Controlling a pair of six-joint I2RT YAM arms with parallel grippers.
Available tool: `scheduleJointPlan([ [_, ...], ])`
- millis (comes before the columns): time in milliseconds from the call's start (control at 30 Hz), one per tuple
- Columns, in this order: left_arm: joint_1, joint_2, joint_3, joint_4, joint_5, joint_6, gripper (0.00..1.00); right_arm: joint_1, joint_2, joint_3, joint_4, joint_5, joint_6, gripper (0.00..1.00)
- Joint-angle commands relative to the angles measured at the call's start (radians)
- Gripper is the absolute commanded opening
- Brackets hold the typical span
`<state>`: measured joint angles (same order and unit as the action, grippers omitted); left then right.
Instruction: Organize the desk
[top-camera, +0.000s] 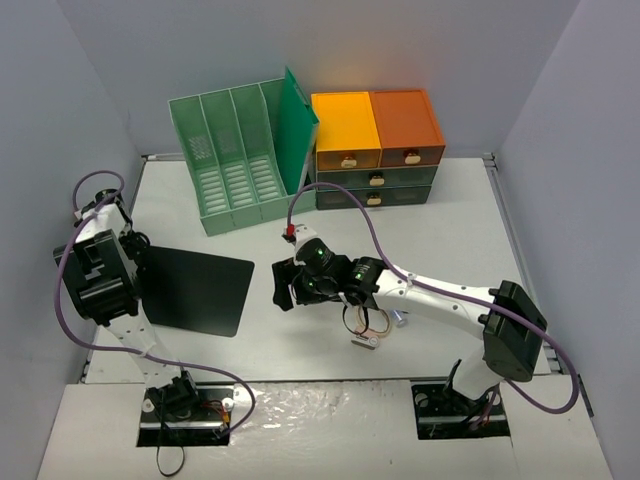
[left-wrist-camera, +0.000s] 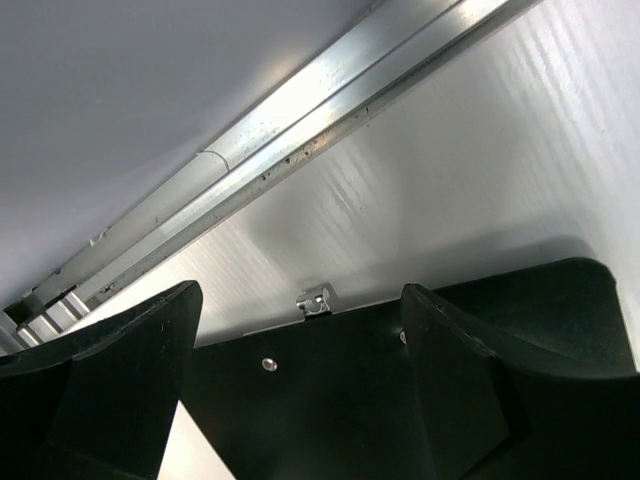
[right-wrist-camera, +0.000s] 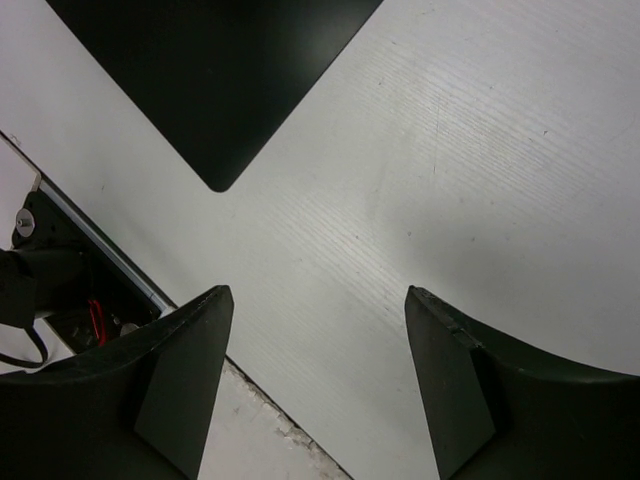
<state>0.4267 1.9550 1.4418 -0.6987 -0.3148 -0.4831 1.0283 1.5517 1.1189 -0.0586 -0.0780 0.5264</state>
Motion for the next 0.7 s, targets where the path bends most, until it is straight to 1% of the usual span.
scheduleJointPlan([
  [0, 0.005, 0.001, 0.034, 0.048, -0.114, -0.021, 0.78, -0.008, -0.039, -0.009, 0.073, -0.019, -0.016, 0.67],
  [100, 0.003, 0.018, 0.054, 0.001, -0.192, -0.035, 0.78, -0.011, -0.038, -0.013, 0.087, -0.023, -0.014, 0.67],
  [133, 0.005, 0.025, 0.057, 0.0, -0.194, -0.038, 0.78, -0.012, -0.035, -0.012, 0.089, -0.024, -0.013, 0.67],
  [333, 0.004, 0.1, 0.094, -0.065, -0.142, -0.039, 0.78, -0.026, -0.03, -0.013, 0.089, -0.029, -0.015, 0.67],
  [433, -0.004, 0.093, 0.063, -0.056, -0.109, -0.042, 0.78, -0.036, -0.032, -0.014, 0.089, -0.024, -0.013, 0.67],
  [667, -0.034, 0.094, -0.008, -0.109, -0.051, -0.03, 0.78, -0.046, -0.023, -0.002, 0.101, -0.001, 0.011, 0.67],
])
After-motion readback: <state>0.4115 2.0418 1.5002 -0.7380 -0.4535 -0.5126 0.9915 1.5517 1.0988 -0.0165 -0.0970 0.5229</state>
